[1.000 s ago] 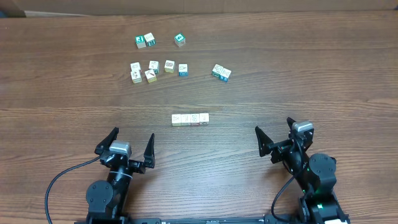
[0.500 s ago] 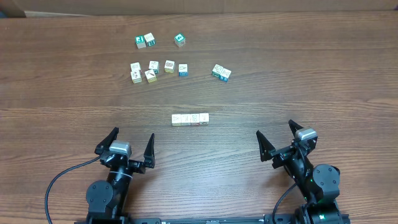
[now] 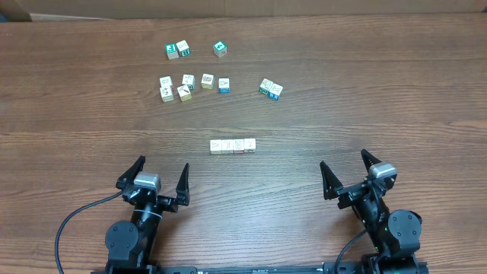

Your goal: Form a horizontal line

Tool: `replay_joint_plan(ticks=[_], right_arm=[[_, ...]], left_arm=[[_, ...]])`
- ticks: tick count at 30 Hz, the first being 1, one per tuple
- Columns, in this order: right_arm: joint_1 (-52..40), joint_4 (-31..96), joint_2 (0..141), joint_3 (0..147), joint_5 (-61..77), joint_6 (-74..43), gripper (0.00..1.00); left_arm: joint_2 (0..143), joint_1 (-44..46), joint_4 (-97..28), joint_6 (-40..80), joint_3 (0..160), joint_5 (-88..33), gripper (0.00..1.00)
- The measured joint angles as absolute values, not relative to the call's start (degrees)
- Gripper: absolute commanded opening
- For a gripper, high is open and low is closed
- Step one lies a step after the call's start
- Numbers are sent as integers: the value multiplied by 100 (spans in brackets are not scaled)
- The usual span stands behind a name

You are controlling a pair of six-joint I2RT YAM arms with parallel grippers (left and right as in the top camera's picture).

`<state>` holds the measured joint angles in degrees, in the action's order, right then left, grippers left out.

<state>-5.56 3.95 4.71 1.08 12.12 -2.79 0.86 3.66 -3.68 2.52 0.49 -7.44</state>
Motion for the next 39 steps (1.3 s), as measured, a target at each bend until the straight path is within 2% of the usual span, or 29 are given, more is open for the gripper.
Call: replay_joint_plan(ticks=[9, 39], right_arm=[[-150, 410, 156, 108, 1092, -274, 100], [-152, 412, 84, 108, 1068, -189, 100]], left_arm=[[86, 366, -368, 255, 49, -744, 100], [86, 366, -368, 252, 49, -744, 100]])
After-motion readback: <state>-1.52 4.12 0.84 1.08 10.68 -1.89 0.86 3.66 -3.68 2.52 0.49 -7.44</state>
